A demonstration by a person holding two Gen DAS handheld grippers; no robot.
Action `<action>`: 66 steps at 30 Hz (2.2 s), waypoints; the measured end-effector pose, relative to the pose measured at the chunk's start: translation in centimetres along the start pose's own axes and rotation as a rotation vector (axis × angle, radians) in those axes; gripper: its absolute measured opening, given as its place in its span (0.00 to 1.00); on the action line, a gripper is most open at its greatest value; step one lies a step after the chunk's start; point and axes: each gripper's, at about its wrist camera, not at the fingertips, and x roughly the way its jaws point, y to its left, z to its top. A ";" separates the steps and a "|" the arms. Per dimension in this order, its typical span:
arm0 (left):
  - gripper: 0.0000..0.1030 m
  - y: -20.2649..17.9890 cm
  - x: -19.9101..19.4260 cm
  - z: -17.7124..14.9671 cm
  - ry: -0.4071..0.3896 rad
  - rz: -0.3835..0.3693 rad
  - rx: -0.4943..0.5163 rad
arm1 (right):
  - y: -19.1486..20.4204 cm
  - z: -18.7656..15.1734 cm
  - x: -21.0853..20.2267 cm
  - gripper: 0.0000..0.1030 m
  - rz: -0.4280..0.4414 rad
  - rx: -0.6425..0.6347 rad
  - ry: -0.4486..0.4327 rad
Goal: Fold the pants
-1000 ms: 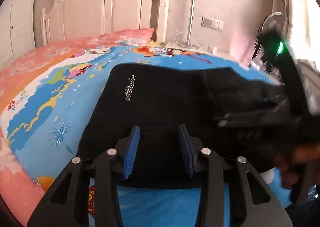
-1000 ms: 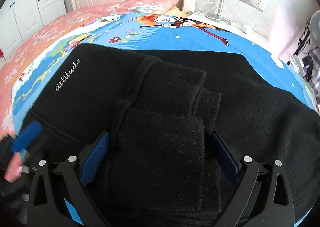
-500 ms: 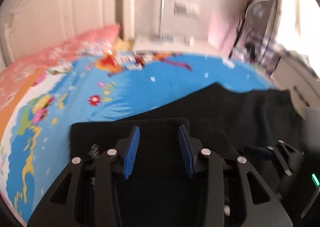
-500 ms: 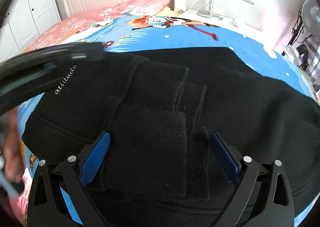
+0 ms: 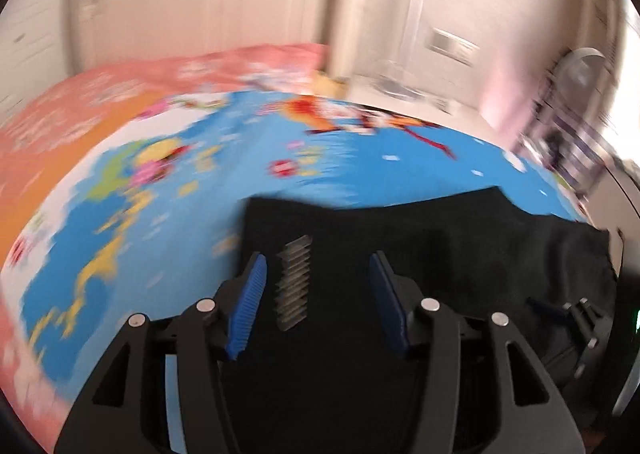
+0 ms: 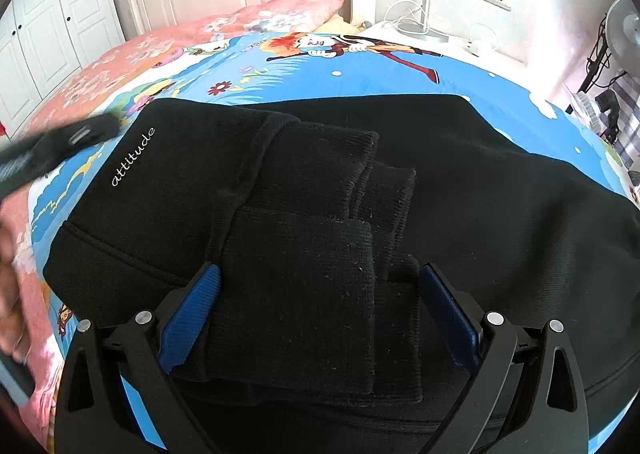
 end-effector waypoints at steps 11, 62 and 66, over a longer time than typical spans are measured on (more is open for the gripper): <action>0.54 6.9 0.0 -5.9 0.079 -0.154 -0.220 | -0.1 1.9 -0.8 0.92 0.015 0.023 0.011; 0.37 8.5 -0.8 -6.5 0.133 -0.469 -0.365 | -1.4 7.8 5.6 0.93 0.005 0.043 0.104; 0.36 5.1 -3.5 -5.0 0.072 -0.343 -0.244 | 0.1 11.6 1.9 0.95 0.126 0.058 0.126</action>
